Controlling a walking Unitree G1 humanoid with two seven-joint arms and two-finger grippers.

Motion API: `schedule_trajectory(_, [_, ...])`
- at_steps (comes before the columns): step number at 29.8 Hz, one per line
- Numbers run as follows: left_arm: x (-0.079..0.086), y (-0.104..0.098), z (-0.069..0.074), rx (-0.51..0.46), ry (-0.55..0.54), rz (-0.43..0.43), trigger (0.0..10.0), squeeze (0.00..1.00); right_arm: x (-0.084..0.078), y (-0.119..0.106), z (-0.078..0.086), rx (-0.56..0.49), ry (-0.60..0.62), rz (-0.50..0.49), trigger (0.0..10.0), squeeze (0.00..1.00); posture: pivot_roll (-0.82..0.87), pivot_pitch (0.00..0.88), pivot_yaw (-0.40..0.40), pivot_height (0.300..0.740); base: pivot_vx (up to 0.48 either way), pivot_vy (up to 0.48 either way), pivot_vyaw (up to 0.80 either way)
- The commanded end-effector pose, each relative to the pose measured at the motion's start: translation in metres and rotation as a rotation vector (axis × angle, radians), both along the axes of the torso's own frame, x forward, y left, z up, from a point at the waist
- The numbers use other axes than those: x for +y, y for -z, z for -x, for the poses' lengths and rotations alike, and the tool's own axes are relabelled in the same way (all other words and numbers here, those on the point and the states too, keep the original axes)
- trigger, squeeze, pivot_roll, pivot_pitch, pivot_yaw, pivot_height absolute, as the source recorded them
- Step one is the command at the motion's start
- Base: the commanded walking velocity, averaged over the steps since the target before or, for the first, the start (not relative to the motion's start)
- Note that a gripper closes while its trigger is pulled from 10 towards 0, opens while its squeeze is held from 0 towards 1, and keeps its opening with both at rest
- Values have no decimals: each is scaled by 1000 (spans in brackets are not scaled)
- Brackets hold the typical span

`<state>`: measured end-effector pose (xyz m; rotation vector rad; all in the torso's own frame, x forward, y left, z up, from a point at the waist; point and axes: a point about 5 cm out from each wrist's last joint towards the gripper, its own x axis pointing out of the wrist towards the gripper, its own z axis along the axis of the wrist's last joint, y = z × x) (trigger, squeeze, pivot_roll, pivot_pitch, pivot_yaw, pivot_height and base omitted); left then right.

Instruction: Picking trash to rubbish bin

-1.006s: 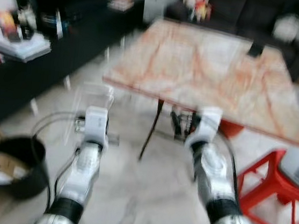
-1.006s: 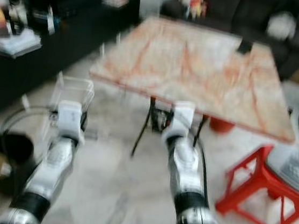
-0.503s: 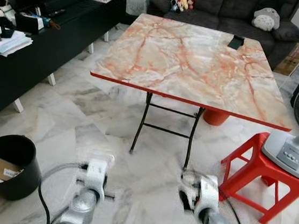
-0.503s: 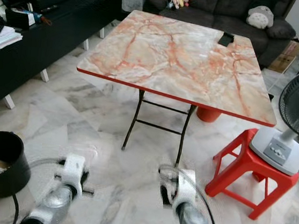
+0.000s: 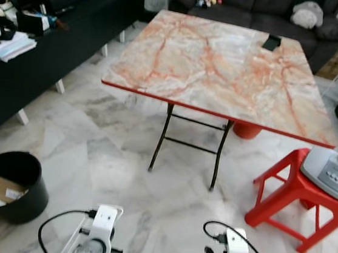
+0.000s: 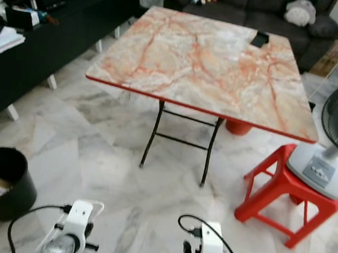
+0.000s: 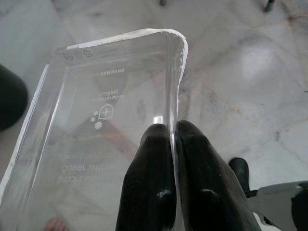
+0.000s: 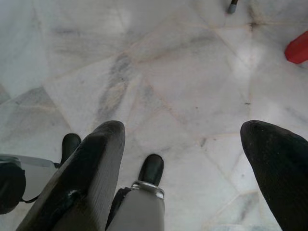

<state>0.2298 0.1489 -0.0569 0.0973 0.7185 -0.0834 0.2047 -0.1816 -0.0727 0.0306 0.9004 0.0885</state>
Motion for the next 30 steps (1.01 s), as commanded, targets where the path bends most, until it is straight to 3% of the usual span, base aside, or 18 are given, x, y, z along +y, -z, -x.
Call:
schedule_trajectory(1, [-1, 1, 1, 6, 10, -9, 10000, 0, 1, -1, -2, -2, -1, 8, 10000, 0, 40, 61, -66, 740, 0, 0, 0])
schedule_trajectory(9, [-2, 0, 0, -6, 10, -14, 10000, 0, 5, -2, -4, -12, -18, 18, 10000, 0, 39, 59, -66, 740, 0, 0, 600])
schedule_trajectory(30, [-4, 0, 0, -21, 1, -13, 10000, 0, -2, -1, -2, -8, 9, 62, 10000, 0, 38, 31, -61, 740, 0, 0, 800])
